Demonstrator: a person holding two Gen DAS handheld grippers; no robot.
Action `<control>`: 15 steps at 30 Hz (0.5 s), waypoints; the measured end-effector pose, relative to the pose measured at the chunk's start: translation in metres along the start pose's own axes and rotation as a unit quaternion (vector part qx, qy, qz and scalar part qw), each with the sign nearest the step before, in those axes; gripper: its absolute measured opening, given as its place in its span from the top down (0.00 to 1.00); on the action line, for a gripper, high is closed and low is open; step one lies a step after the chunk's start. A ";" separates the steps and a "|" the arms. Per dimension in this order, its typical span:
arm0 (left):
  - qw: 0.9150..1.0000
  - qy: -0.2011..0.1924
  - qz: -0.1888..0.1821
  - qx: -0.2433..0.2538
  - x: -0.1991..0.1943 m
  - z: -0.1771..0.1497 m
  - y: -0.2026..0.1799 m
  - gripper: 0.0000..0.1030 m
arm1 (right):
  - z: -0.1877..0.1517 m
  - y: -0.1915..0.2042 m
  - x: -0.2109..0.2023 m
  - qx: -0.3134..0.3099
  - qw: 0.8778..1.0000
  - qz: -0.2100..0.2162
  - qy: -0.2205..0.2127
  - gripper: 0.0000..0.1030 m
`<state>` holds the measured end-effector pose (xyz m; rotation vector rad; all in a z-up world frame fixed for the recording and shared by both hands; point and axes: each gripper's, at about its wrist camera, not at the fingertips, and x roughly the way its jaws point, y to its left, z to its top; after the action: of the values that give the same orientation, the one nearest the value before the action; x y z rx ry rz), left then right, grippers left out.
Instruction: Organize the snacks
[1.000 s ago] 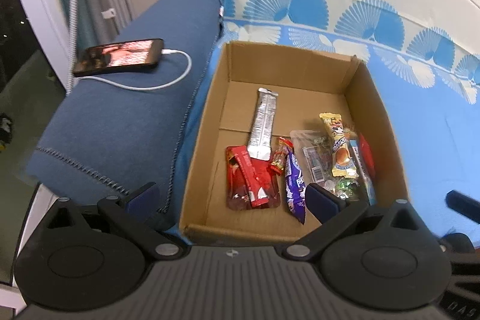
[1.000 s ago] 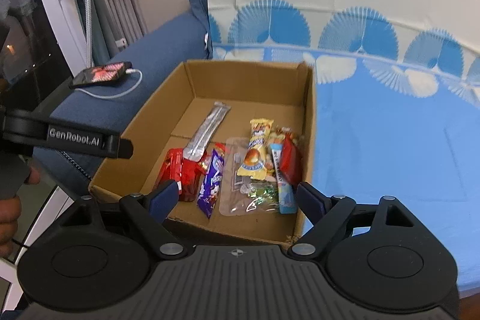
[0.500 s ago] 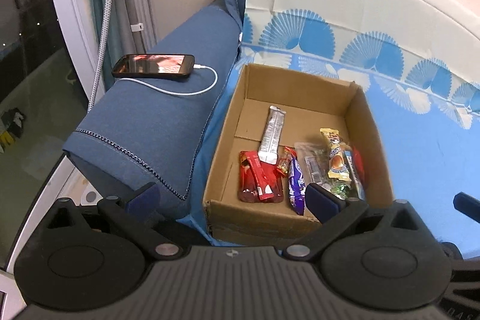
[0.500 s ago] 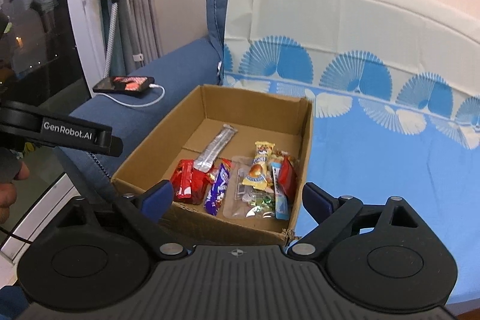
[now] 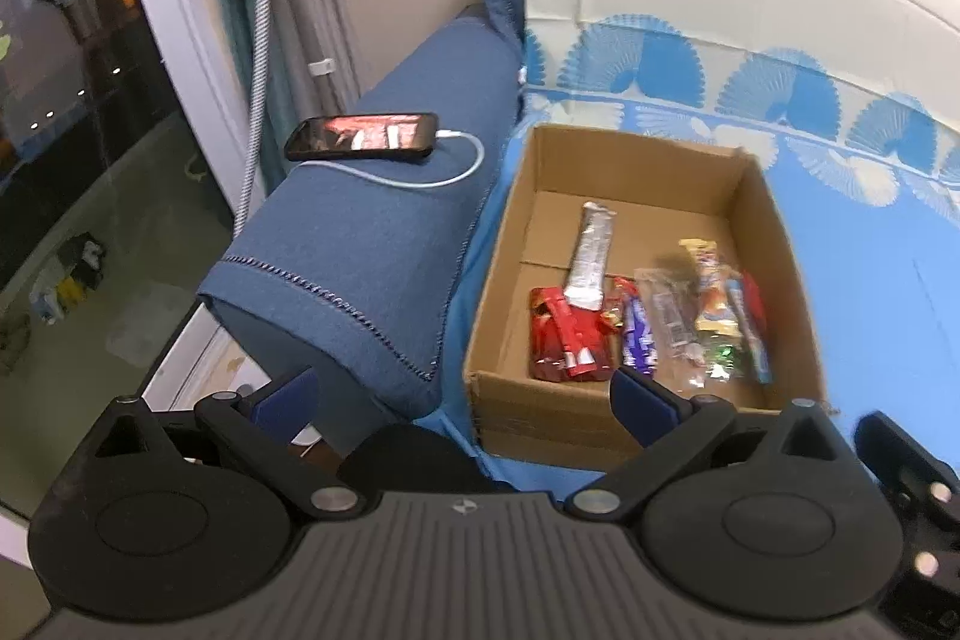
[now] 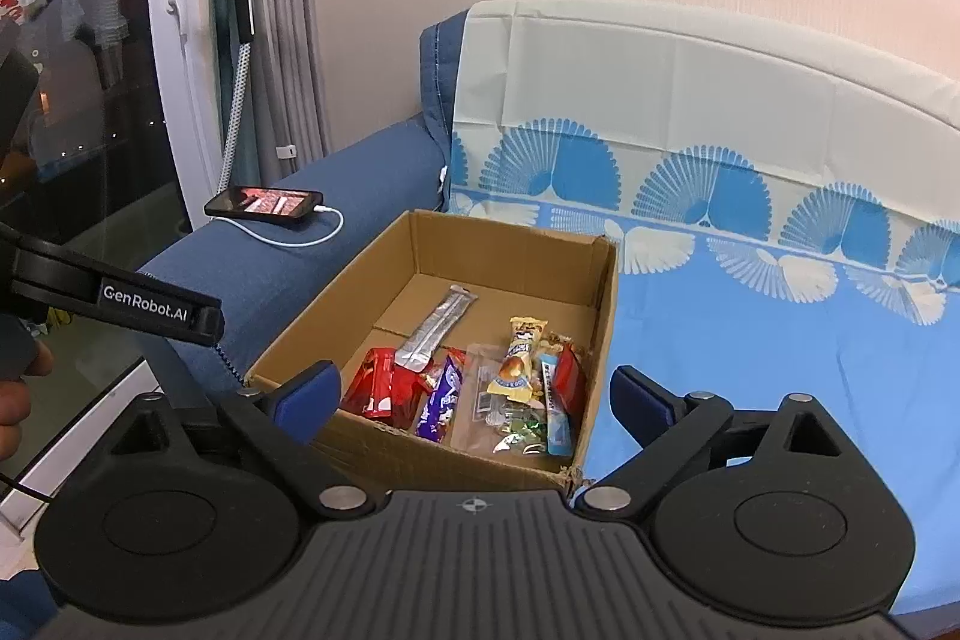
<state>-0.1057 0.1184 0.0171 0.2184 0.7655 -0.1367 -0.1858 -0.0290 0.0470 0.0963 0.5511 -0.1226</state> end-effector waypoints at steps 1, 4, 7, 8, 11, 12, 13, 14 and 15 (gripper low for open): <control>1.000 -0.003 -0.006 0.000 -0.001 0.000 0.000 0.00 | 0.000 0.000 -0.001 0.001 1.000 -0.001 -0.001 0.05; 1.000 0.000 -0.022 -0.007 -0.004 0.000 -0.002 0.00 | -0.001 -0.001 -0.003 0.005 1.000 -0.006 -0.002 0.05; 1.000 0.003 -0.007 -0.006 -0.005 0.003 -0.008 0.00 | -0.002 -0.003 -0.004 0.013 1.000 -0.012 -0.002 0.04; 1.000 -0.002 0.005 0.006 -0.005 0.003 -0.012 0.00 | -0.003 -0.004 -0.004 0.016 1.000 -0.016 -0.002 0.03; 0.998 -0.008 0.033 0.052 -0.001 0.003 -0.025 0.00 | -0.004 -0.009 -0.004 0.027 0.999 -0.029 -0.004 0.00; 0.997 -0.009 0.040 0.063 0.001 0.001 -0.028 0.00 | -0.004 -0.011 -0.004 0.031 0.999 -0.033 -0.004 0.00; 0.996 -0.010 0.046 0.073 0.001 -0.001 -0.032 0.00 | -0.005 -0.013 -0.004 0.036 0.999 -0.035 -0.002 0.00; 0.995 -0.011 0.048 0.083 0.001 -0.003 -0.035 0.00 | -0.006 -0.015 -0.003 0.040 0.999 -0.037 0.000 0.00; 0.995 -0.014 0.043 0.087 0.000 -0.006 -0.037 0.00 | -0.007 -0.017 -0.003 0.043 0.998 -0.039 0.001 0.00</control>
<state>-0.1167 0.0840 0.0075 0.4132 0.7150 -0.1249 -0.1937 -0.0446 0.0418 0.1587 0.5520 -0.2221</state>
